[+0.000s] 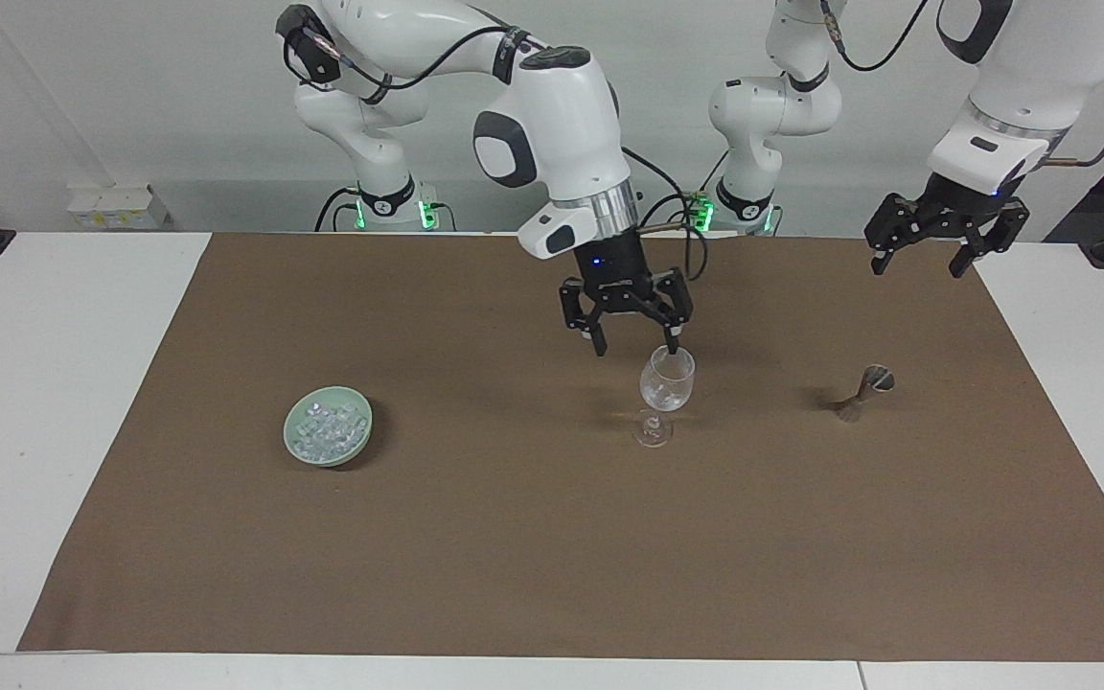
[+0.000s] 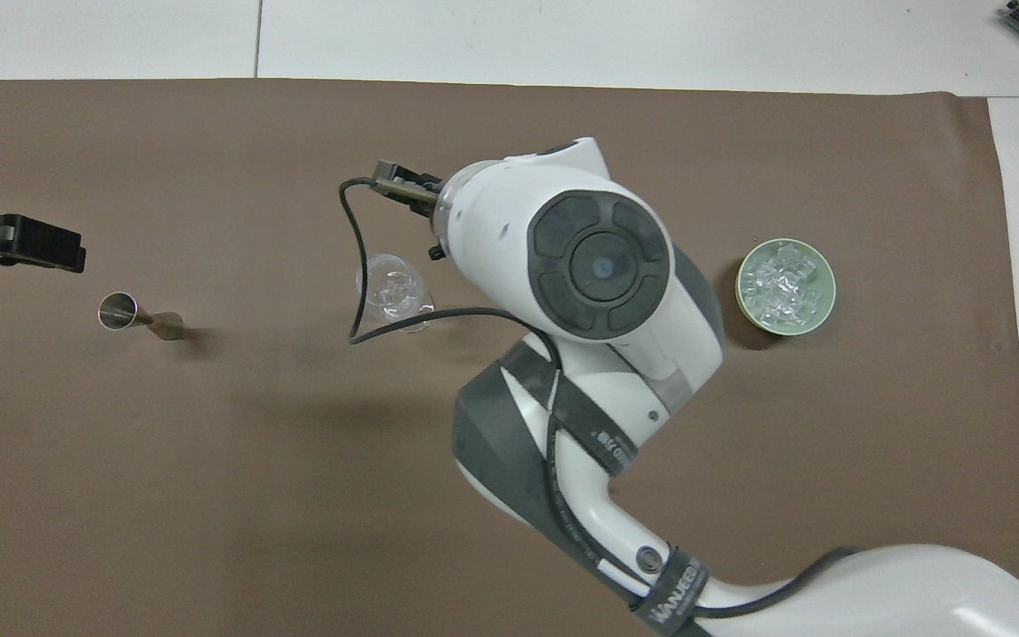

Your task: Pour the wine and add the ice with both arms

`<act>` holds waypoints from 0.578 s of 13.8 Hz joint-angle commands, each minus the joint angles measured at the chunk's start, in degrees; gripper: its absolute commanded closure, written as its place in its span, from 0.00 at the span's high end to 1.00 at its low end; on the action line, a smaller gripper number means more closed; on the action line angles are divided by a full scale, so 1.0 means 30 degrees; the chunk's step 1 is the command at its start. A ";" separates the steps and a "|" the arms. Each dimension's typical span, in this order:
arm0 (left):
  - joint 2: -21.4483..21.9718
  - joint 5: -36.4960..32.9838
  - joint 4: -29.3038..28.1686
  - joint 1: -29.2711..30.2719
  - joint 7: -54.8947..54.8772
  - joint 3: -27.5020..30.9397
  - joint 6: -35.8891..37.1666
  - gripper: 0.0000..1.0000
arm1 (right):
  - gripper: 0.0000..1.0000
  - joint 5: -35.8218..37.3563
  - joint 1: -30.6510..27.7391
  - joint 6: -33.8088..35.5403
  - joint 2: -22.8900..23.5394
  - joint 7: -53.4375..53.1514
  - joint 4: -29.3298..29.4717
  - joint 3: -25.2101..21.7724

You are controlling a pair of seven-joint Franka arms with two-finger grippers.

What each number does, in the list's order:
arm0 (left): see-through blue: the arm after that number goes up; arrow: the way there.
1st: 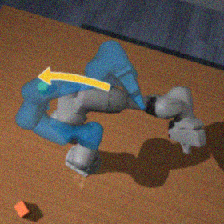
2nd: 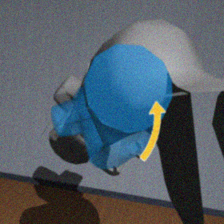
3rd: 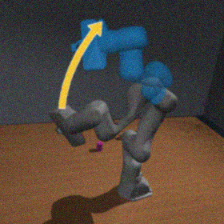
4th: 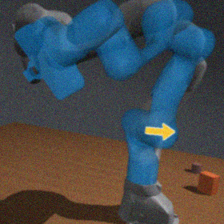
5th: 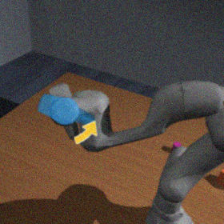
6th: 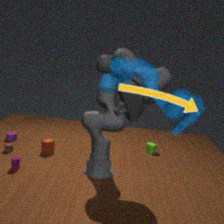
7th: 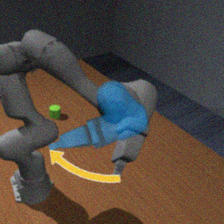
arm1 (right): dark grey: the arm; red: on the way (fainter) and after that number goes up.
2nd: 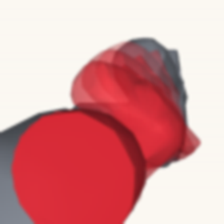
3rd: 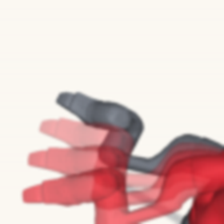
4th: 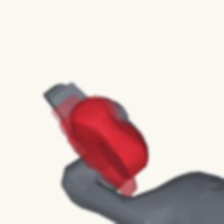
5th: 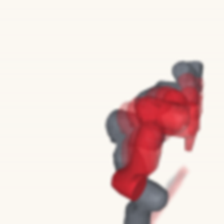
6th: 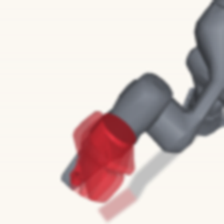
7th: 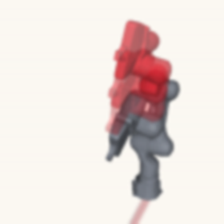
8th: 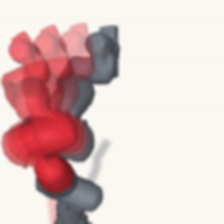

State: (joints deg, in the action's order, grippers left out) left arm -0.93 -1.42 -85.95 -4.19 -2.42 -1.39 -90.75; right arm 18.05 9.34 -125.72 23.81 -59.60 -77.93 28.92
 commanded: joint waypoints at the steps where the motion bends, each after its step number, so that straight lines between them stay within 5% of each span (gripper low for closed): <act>1: 0.0047 0.0034 -0.0149 -0.0067 -0.0073 0.0140 -0.0248 1.00 | 1.00 0.0080 -0.0212 0.1501 -0.1313 0.3095 -0.0828 -0.1926; 8: 0.0047 0.0064 -0.0149 -0.0067 -0.0044 0.0110 -0.0248 1.00 | 1.00 -0.4193 -0.0241 0.5840 -0.4619 0.9458 -0.2024 -0.7581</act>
State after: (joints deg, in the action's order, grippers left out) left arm -0.93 -1.42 -85.95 -4.19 -2.42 -1.39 -90.75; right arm 8.82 8.72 -109.72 15.49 -34.73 -78.62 9.16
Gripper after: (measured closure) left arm 0.000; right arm 0.000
